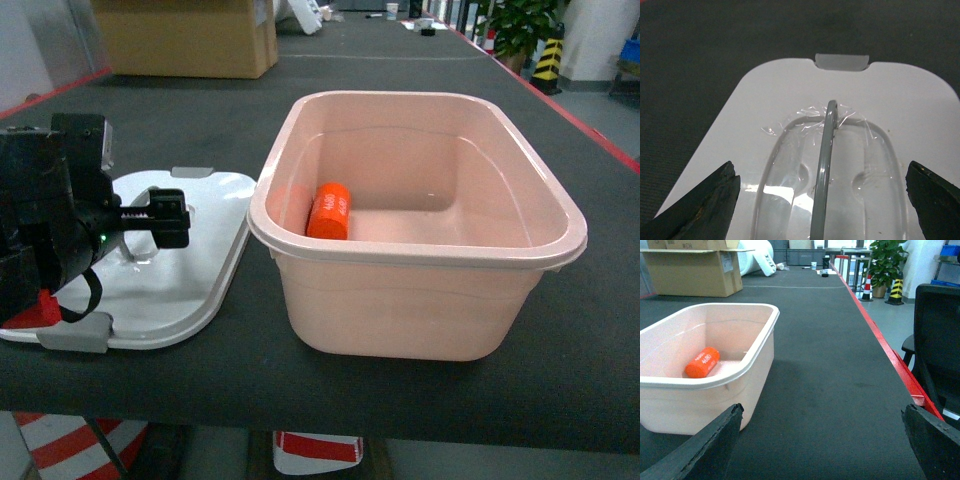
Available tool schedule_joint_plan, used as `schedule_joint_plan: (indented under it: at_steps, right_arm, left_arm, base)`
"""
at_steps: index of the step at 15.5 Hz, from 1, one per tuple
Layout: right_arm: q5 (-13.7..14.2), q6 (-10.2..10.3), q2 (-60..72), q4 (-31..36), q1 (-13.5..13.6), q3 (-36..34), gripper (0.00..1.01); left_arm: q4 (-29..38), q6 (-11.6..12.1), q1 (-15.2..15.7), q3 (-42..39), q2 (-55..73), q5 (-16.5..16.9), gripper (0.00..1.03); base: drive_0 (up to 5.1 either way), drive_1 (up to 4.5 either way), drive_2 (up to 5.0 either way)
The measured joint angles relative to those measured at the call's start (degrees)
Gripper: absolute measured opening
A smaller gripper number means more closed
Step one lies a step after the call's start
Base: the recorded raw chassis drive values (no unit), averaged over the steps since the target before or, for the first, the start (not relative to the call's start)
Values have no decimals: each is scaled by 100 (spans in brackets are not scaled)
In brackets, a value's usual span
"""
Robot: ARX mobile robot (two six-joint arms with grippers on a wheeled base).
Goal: Pick capacitor and pack into box
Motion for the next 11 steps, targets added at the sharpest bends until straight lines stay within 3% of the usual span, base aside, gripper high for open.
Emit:
schedule_joint_plan:
  at_steps: [1, 3, 5, 9, 11]
  right_arm:
    - [0, 2, 0, -2, 0, 0, 98]
    - [0, 0, 0, 2, 0, 0, 98]
    - [0, 0, 0, 2, 0, 0, 98]
    - [0, 0, 0, 0, 0, 0, 98]
    - [2, 0, 0, -2, 0, 0, 98]
  left_arm:
    - [-70, 0, 9, 101, 85, 57, 98]
    - [-114, 7, 70, 210, 188, 138, 80]
    - [-111, 46, 153, 293, 223, 197, 48]
    - [-133, 101, 168, 315, 264, 374, 4]
    - [-162, 190, 166, 328, 254, 337, 2]
  base:
    - [0, 0, 0]
    - [0, 0, 0]
    - [0, 0, 0]
    - [0, 0, 0]
    - [0, 0, 0]
